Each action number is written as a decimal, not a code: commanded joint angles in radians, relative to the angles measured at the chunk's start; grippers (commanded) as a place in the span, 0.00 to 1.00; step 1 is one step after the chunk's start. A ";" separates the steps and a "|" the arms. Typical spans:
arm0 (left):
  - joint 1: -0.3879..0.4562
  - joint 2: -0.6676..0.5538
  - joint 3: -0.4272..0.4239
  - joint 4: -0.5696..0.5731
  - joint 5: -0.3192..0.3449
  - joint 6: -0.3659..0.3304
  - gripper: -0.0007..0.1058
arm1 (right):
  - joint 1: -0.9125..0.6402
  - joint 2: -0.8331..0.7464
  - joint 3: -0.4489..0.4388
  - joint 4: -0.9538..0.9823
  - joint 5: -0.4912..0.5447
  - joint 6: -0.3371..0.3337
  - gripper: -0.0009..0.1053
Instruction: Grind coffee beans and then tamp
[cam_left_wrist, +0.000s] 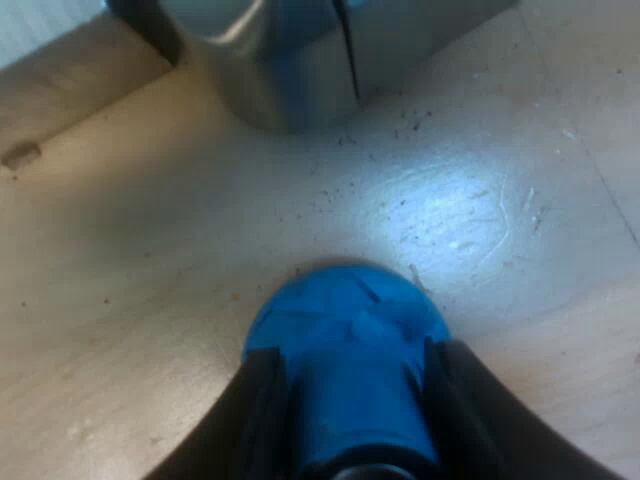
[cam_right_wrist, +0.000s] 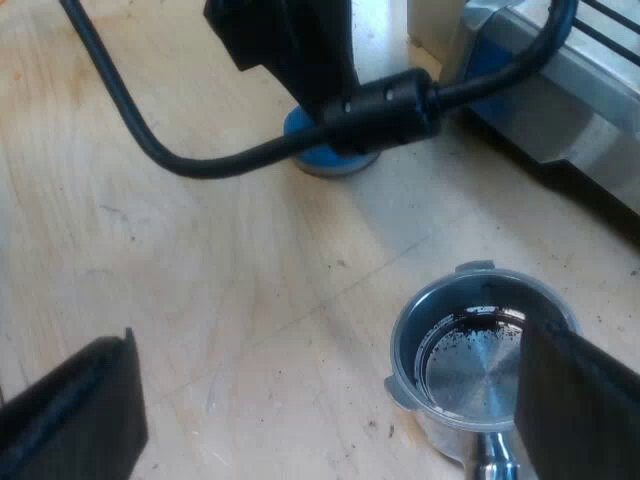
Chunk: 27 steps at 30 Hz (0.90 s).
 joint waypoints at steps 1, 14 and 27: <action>0.001 0.022 0.012 0.020 -0.026 -0.002 0.01 | -0.006 0.001 -0.009 -0.010 -0.007 -0.014 0.73; 0.001 0.022 0.002 0.069 0.053 0.019 1.00 | -0.006 0.001 -0.009 -0.010 -0.007 -0.011 0.73; 0.001 -0.276 -0.026 0.123 -0.062 0.025 1.00 | -0.006 -0.043 -0.173 0.276 -0.002 0.102 0.73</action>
